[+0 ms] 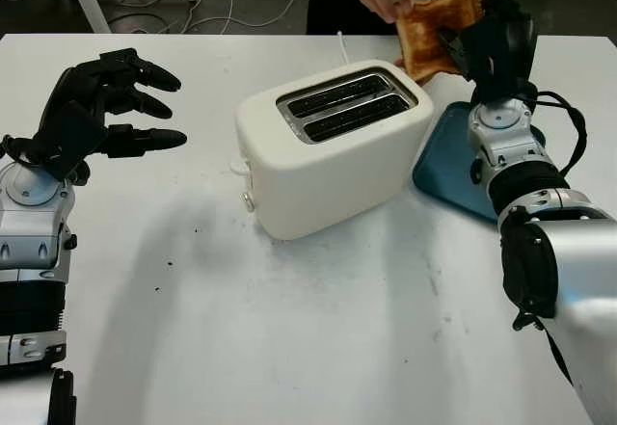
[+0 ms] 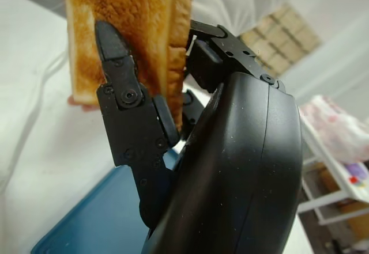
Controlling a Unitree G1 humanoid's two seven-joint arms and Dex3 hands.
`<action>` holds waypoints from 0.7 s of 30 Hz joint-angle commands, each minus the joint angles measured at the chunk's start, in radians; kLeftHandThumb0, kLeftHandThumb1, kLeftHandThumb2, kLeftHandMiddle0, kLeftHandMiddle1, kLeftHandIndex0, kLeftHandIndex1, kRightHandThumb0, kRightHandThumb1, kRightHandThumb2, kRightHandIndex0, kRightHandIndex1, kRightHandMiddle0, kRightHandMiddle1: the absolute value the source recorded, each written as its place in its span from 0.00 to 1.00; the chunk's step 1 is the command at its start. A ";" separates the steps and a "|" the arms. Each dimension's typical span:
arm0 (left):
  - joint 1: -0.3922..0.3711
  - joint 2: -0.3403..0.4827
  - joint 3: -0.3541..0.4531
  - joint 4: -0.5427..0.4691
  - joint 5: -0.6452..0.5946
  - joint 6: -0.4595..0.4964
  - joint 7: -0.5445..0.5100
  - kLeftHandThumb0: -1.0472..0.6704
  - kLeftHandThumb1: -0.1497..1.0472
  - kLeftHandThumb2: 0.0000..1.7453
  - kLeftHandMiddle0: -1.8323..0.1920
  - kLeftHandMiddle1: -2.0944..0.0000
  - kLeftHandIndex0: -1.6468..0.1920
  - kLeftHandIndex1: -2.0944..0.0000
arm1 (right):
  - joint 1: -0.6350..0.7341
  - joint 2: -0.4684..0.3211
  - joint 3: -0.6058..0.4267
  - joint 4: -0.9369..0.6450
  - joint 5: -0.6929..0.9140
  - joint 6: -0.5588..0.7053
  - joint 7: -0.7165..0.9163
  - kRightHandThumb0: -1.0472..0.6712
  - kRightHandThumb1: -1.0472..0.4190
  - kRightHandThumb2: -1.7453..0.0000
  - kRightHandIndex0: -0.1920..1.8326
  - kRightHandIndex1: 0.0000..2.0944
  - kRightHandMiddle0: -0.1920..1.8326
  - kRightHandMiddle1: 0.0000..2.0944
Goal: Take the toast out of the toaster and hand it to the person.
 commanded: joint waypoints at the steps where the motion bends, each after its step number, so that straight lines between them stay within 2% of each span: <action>1: 0.008 -0.002 0.003 -0.006 0.000 -0.003 0.003 0.00 0.57 0.00 0.57 0.52 0.54 0.56 | -0.012 -0.011 0.004 -0.005 0.003 0.019 0.047 0.25 0.17 1.00 0.39 0.21 0.42 0.07; 2: 0.008 -0.002 0.002 -0.010 0.001 0.003 0.004 0.00 0.57 0.00 0.57 0.52 0.54 0.56 | -0.009 -0.016 0.009 -0.006 -0.001 0.013 0.068 0.26 0.17 1.00 0.34 0.13 0.37 0.03; 4: 0.009 -0.003 0.003 -0.011 0.000 0.000 0.005 0.00 0.57 0.00 0.57 0.53 0.54 0.56 | -0.003 -0.026 0.021 -0.008 -0.011 -0.002 0.102 0.25 0.17 1.00 0.30 0.07 0.31 0.01; 5: 0.009 -0.003 0.003 -0.010 0.000 -0.002 0.005 0.00 0.57 0.00 0.57 0.52 0.54 0.56 | 0.001 -0.031 0.026 -0.009 -0.015 -0.012 0.117 0.22 0.17 1.00 0.26 0.04 0.28 0.00; 11: 0.010 -0.001 0.002 -0.012 0.003 0.006 0.006 0.00 0.57 0.00 0.57 0.52 0.54 0.56 | 0.007 -0.061 0.064 -0.012 -0.045 -0.013 0.173 0.09 0.18 1.00 0.11 0.00 0.12 0.00; 16: 0.013 -0.003 0.004 -0.008 0.001 -0.006 0.005 0.00 0.57 0.00 0.57 0.52 0.54 0.56 | 0.010 -0.085 0.100 -0.018 -0.082 -0.021 0.155 0.06 0.17 1.00 0.10 0.00 0.10 0.00; 21: 0.018 -0.004 0.005 -0.012 0.004 -0.003 0.012 0.00 0.57 0.00 0.57 0.52 0.54 0.56 | 0.028 -0.101 0.072 -0.042 -0.051 -0.049 0.179 0.04 0.18 1.00 0.09 0.00 0.09 0.00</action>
